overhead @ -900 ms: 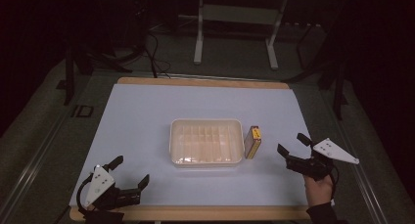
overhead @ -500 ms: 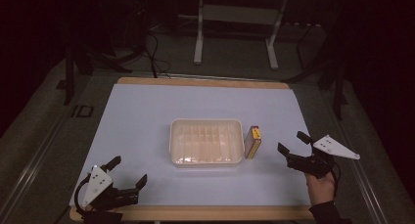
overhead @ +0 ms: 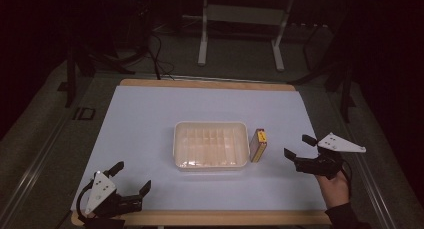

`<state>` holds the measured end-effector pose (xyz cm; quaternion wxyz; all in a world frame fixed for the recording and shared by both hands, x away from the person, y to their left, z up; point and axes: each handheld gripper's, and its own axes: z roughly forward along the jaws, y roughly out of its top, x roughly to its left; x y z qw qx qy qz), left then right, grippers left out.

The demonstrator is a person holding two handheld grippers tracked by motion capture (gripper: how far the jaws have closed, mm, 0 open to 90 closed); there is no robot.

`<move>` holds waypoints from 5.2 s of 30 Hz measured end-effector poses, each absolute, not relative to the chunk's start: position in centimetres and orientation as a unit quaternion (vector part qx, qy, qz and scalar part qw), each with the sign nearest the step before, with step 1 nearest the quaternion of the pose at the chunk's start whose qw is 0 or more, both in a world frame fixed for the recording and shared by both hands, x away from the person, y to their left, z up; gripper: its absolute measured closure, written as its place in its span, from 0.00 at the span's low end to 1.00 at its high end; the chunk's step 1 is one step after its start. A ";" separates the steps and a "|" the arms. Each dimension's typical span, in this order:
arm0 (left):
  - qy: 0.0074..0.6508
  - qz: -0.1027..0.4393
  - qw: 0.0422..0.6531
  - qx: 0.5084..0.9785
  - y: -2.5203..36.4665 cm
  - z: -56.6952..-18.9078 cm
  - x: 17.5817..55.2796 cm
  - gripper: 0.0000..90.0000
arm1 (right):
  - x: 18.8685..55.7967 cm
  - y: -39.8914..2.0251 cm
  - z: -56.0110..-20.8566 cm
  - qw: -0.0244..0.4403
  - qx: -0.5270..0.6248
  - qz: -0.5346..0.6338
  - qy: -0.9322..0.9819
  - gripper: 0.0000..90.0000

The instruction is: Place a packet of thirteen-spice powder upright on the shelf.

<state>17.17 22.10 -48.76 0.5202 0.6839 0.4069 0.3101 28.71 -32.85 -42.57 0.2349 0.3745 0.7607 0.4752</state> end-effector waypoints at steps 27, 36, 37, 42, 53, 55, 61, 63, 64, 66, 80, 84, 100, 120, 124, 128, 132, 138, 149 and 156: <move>0.406 0.312 0.516 0.687 22.1 -48.7 17.3 0.00 | 30.7 -32.4 -43.4 0.049 0.225 0.234 0.945 0.16; 0.406 0.311 0.518 0.686 22.1 -48.7 17.3 0.00 | 30.7 -31.0 -44.5 0.013 0.163 0.162 0.973 0.16; 0.406 0.310 0.517 0.686 22.1 -48.7 17.3 0.00 | 30.7 -30.9 -44.5 0.010 0.158 0.153 0.975 0.16; 0.405 0.310 0.518 0.687 22.1 -48.7 17.3 0.00 | 30.9 -29.9 -44.6 0.009 0.140 0.105 0.985 0.16; 0.405 0.305 0.521 0.687 22.1 -48.8 17.4 0.00 | 30.9 -27.6 -44.0 -0.023 0.101 0.049 0.993 0.17; 0.404 0.305 0.521 0.687 22.0 -48.8 17.4 0.00 | 30.8 -27.0 -43.7 -0.031 0.088 0.040 0.995 0.17; 0.401 0.306 0.520 0.689 22.0 -48.8 17.4 0.00 | 31.1 -25.7 -43.1 -0.049 0.072 0.033 0.996 0.16; 0.401 0.304 0.520 0.690 22.0 -48.8 17.4 0.00 | 31.0 -25.3 -42.9 -0.053 0.065 0.028 0.996 0.16; 0.400 0.304 0.521 0.690 22.0 -48.8 17.4 0.00 | 30.9 -25.1 -42.8 -0.056 0.060 0.027 0.996 0.16; 0.399 0.305 0.520 0.691 22.0 -48.8 17.4 0.00 | 30.8 -24.9 -42.7 -0.061 0.051 0.028 0.996 0.16; 0.396 0.303 0.521 0.692 22.0 -48.8 17.3 0.00 | 29.8 -22.2 -40.7 -0.055 -0.010 0.027 0.998 0.16; 0.398 0.301 0.521 0.693 21.9 -48.9 17.5 0.00 | 29.7 -21.5 -40.3 -0.056 -0.026 0.031 0.998 0.16; 0.399 0.306 0.522 0.689 21.9 -48.7 17.3 0.00 | 30.8 -20.1 -38.0 -0.036 -0.042 0.036 0.998 0.16; 0.402 0.304 0.522 0.689 22.0 -48.7 17.3 0.00 | 34.7 -20.0 -35.1 0.036 -0.042 0.074 0.996 0.16; 0.400 0.304 0.521 0.690 22.0 -48.8 17.3 0.00 | 35.8 -20.0 -35.2 0.046 -0.040 0.076 0.995 0.15; 0.401 0.301 0.522 0.689 22.0 -48.8 17.3 0.00 | 36.8 -20.0 -35.2 0.043 -0.027 0.082 0.995 0.16; 0.401 0.301 0.523 0.690 21.9 -48.8 17.3 0.00 | 38.2 -20.0 -35.7 0.042 -0.011 0.084 0.995 0.16; 0.404 0.303 0.526 0.685 22.0 -48.7 17.3 0.00 | 39.4 -19.9 -36.8 0.039 -0.011 0.084 0.996 0.15; 0.409 0.296 0.527 0.684 22.0 -48.8 17.4 0.00 | 40.9 -19.9 -39.0 0.026 -0.023 0.067 0.997 0.16; 0.408 0.298 0.527 0.683 22.0 -48.8 17.3 0.00 | 41.4 -20.0 -39.9 0.014 -0.019 0.065 0.998 0.22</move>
